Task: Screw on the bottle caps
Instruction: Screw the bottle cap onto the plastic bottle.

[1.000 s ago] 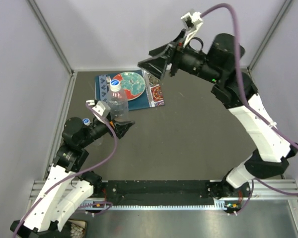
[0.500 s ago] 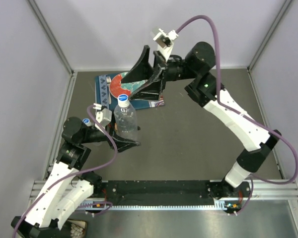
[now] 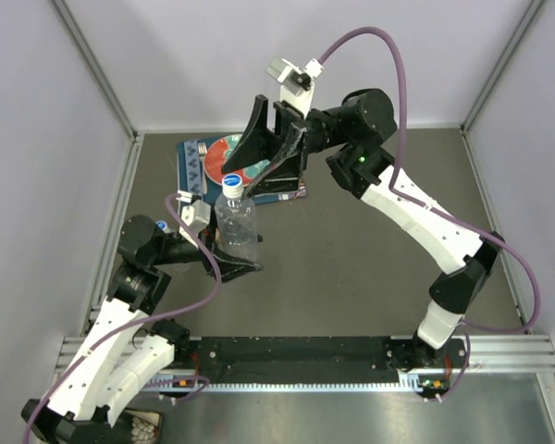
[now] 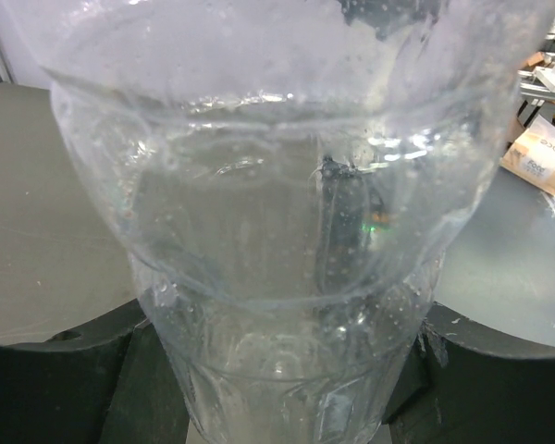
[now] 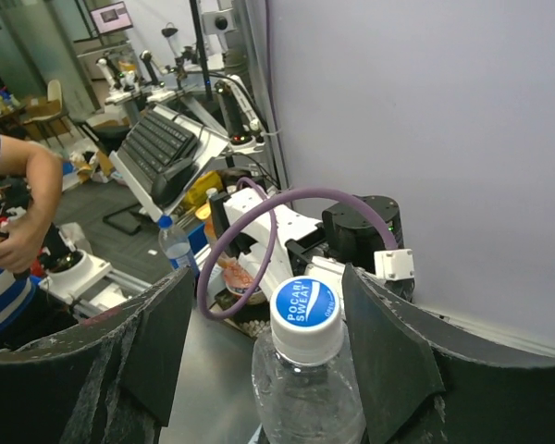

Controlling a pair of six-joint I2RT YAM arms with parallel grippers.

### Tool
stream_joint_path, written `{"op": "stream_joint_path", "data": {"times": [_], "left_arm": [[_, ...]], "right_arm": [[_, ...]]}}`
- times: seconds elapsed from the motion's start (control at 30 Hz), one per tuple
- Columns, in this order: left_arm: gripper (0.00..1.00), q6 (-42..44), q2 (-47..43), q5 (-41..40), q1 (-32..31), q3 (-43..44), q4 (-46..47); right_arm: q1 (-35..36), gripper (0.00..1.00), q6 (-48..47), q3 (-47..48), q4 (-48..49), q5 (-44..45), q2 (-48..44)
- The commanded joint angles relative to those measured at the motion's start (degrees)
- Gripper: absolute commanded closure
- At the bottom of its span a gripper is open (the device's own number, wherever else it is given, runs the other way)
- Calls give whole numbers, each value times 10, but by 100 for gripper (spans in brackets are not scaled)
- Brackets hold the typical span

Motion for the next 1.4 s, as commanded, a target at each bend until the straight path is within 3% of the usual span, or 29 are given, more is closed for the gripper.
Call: {"op": "stream_joint_path", "data": {"times": [0.0,0.17,0.47,0.7,0.77,0.9,1.0,1.07,1.2,1.37], "left_arm": [[100,4,0,-6,-1,11,29],[100,3,-2,-6,-1,12,26],[100,8,-3,-14,0,14,22],[100,18,-7,-33,0,15,7],[100,22,-8,-49,0,18,0],[100,39,-10,-112,1,23,-15],[100,62,-13,-162,2,28,-40],[100,73,-18,-202,2,28,-47],[100,96,-22,-260,3,29,-59],[100,114,-26,-332,6,31,-89]], "right_arm": [[14,35,-8,6,9,-23,0],[22,36,-24,16,-15,-20,8],[28,50,-28,14,-27,-20,8],[28,86,-47,20,-67,-13,10],[28,90,-95,27,-150,-3,8],[28,94,-234,44,-349,92,-6],[31,100,-319,39,-446,182,-25],[44,100,-337,18,-472,232,-43],[82,100,-381,-2,-531,418,-64],[153,100,-400,2,-587,559,-64]]}}
